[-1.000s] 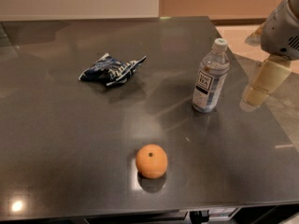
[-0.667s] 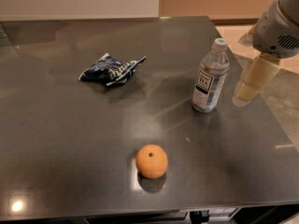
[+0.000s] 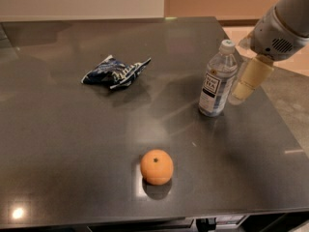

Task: Move blue plastic bottle near blue chip bag

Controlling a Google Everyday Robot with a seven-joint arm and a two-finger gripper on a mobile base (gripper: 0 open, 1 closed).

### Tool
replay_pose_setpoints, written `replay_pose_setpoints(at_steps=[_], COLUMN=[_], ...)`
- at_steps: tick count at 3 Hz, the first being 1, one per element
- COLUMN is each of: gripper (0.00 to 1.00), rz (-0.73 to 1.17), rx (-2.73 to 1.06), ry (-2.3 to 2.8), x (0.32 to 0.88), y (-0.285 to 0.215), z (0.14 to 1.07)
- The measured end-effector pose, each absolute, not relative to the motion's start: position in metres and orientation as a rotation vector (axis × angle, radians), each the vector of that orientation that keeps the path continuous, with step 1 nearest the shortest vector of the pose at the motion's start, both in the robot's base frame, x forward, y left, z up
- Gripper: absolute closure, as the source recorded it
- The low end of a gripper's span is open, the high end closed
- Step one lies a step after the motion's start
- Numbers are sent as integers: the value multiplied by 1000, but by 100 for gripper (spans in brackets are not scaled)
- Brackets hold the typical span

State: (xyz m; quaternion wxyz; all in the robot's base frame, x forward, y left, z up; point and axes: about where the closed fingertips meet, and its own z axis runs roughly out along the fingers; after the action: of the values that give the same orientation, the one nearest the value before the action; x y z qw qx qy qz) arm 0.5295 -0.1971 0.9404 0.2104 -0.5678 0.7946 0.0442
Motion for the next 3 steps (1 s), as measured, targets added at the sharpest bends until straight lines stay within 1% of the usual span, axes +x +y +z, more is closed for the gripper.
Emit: replay_pose_setpoints(at_steps=[1, 2, 3], gripper=[0, 17, 41], rz=[169, 235, 275], rx=[-1533, -1492, -1460], ry=[2199, 2184, 2172], x=[541, 543, 545], y=[-192, -184, -179], z=[936, 938, 940])
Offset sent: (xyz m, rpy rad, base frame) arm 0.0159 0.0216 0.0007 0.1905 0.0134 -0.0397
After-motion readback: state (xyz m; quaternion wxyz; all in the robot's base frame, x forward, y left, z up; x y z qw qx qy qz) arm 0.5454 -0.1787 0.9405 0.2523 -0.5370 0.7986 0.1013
